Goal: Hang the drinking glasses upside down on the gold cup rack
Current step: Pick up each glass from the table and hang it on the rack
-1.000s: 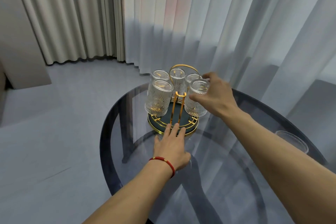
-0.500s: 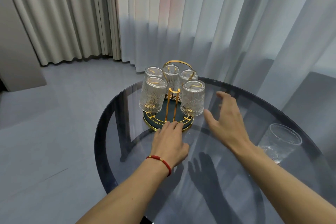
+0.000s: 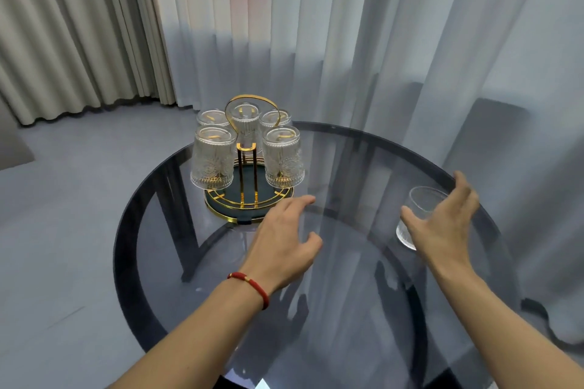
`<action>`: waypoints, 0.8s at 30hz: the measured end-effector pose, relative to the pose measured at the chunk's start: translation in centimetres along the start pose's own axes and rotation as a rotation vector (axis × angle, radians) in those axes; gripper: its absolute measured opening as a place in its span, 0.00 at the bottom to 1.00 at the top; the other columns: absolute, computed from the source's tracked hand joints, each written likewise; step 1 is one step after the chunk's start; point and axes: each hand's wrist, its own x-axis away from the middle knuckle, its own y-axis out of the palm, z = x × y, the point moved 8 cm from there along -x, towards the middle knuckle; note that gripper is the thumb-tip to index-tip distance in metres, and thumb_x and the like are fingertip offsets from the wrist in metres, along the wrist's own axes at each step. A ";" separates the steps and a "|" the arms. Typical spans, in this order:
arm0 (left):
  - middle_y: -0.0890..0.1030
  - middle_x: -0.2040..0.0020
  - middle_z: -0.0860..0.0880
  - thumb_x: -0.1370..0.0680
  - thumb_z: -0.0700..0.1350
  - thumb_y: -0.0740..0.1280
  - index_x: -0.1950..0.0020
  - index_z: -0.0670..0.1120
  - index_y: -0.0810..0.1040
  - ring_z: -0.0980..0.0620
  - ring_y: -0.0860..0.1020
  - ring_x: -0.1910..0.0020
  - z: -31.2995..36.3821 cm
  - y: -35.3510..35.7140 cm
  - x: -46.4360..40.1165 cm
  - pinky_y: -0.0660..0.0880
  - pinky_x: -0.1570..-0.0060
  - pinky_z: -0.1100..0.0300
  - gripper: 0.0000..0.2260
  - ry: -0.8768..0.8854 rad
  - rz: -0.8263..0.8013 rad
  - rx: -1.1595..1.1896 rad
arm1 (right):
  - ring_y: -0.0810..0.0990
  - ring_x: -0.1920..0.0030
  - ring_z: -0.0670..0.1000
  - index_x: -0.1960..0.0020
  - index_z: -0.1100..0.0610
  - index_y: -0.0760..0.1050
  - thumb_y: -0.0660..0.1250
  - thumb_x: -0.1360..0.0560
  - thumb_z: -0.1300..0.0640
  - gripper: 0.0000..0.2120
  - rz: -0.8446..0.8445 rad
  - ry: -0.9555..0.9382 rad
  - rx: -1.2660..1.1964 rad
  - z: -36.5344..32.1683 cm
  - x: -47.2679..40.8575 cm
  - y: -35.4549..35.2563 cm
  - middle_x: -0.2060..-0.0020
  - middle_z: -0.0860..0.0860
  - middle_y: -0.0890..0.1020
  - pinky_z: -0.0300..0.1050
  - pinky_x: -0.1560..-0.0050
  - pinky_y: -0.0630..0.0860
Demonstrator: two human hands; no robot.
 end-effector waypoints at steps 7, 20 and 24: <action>0.80 0.36 0.53 0.24 0.45 0.69 0.30 0.52 0.73 0.55 0.75 0.37 1.2 1.4 0.5 0.69 0.39 0.63 0.22 -0.016 -0.048 0.029 | 0.77 0.37 0.60 0.23 0.50 0.55 0.79 0.34 0.46 0.48 0.031 0.167 -0.089 1.6 0.2 -0.8 0.37 0.52 0.79 0.59 0.39 0.74; 0.81 0.45 0.55 0.36 0.66 0.74 0.32 0.59 0.71 0.58 0.80 0.46 -0.2 0.5 1.0 0.81 0.46 0.47 0.35 -0.341 -0.037 0.558 | 0.75 0.39 0.44 0.25 0.50 0.65 0.84 0.40 0.45 0.49 -0.457 -0.583 -0.126 -12.1 9.8 4.7 0.38 0.41 0.75 0.39 0.38 0.75; 0.79 0.38 0.43 0.30 0.59 0.74 0.36 0.45 0.76 0.43 0.82 0.43 -2.1 -0.8 1.3 0.83 0.54 0.43 0.27 -0.520 -0.012 1.010 | 0.71 0.32 0.39 0.21 0.38 0.55 0.68 0.30 0.30 0.42 -0.597 -0.377 -0.240 -11.3 9.3 5.8 0.30 0.36 0.68 0.35 0.37 0.68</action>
